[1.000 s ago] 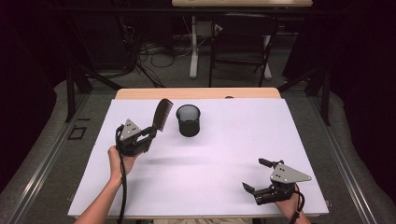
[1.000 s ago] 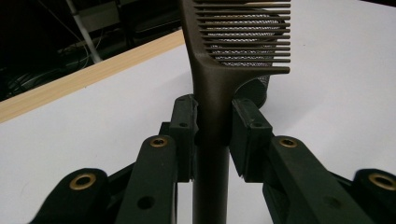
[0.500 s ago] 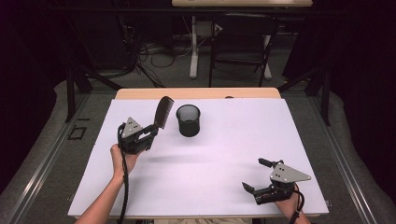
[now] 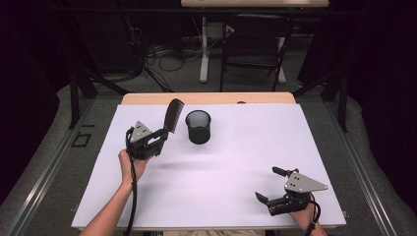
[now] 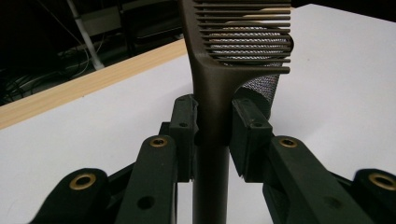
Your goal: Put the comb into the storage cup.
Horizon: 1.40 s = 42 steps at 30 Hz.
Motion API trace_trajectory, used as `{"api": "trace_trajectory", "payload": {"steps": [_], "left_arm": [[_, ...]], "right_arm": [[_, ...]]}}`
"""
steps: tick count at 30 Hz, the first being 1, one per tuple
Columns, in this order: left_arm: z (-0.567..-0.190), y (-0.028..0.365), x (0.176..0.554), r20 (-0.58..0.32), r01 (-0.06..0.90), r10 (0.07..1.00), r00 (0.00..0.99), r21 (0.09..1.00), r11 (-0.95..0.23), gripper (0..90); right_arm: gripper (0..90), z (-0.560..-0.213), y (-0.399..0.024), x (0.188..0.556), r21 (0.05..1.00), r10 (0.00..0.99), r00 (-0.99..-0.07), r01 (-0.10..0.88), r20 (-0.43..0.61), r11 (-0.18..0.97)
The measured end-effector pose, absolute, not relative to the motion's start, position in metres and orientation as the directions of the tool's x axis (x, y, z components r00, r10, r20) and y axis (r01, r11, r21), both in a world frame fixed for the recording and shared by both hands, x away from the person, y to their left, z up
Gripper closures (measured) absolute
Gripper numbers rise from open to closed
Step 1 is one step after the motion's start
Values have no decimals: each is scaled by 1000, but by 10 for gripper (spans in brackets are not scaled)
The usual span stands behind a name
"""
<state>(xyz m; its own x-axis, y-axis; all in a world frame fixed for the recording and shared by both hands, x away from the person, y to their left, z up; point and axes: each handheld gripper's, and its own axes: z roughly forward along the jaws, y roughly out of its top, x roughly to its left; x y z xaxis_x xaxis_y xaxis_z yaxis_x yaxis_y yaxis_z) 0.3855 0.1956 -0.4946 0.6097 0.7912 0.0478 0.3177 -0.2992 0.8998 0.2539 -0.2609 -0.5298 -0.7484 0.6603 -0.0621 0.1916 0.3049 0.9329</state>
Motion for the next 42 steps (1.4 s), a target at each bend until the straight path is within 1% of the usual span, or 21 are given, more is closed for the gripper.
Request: {"api": "trace_trajectory", "payload": {"steps": [17, 34, 42], "left_arm": [[-492, 189, 391, 47, 306, 792, 609, 907, -289, 723], [-485, 181, 399, 52, 284, 792, 608, 918, -278, 723], [-480, 174, 404, 50, 274, 794, 607, 924, -267, 723]], "right_arm": [[0, -529, -260, 253, 933, 658, -750, 188, -66, 307], [0, -531, -258, 254, 929, 658, -751, 204, -54, 309], [0, -530, -258, 254, 934, 656, -752, 189, -61, 304]]}}
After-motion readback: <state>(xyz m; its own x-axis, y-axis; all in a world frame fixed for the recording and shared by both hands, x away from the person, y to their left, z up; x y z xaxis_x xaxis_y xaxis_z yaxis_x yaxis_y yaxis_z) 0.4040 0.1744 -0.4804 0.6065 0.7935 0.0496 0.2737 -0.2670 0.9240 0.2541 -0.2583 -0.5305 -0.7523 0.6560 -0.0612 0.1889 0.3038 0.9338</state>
